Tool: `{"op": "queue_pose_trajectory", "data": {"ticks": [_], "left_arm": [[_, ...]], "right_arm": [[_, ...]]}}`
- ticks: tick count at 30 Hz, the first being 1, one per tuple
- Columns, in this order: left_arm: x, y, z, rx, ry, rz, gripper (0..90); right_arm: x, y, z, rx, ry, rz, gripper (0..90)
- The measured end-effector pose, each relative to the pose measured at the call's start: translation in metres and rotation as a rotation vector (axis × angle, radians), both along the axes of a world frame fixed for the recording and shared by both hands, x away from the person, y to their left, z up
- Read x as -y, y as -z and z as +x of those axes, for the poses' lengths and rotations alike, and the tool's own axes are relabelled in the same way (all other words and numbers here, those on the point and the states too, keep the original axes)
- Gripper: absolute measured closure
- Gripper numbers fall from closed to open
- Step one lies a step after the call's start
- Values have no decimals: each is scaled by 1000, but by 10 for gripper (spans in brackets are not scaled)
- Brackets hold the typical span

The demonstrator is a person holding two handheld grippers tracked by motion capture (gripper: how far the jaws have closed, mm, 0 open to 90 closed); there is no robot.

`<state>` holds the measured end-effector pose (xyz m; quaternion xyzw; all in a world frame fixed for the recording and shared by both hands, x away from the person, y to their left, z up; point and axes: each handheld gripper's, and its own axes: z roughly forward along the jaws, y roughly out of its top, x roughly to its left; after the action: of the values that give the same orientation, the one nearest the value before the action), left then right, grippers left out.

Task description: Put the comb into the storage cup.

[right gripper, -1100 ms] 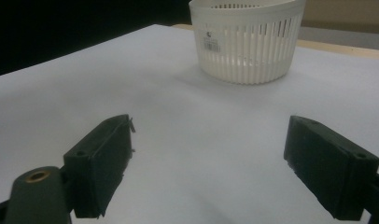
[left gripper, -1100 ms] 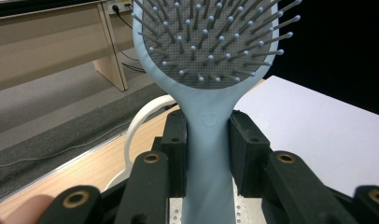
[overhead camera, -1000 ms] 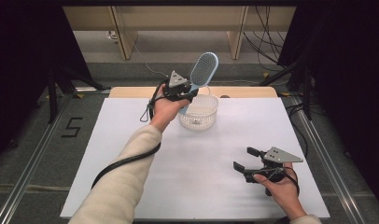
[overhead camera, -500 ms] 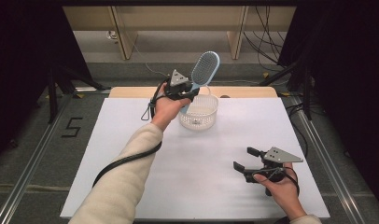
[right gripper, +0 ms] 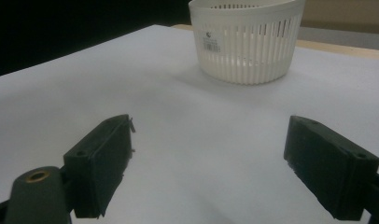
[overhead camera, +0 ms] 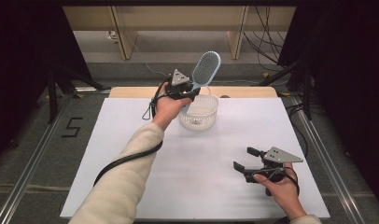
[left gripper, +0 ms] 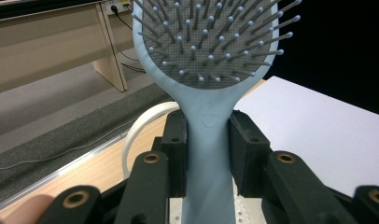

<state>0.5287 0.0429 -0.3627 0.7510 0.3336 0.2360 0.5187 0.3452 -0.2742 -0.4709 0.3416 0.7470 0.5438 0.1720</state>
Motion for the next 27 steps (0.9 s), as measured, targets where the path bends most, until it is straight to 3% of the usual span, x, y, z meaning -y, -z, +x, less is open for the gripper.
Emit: {"op": "queue_pose_trajectory", "data": {"ticks": [27], "left_arm": [[4,4,6,26,16,-9,696]], "right_arm": [[0,0,0,-2,0,2,161]]}}
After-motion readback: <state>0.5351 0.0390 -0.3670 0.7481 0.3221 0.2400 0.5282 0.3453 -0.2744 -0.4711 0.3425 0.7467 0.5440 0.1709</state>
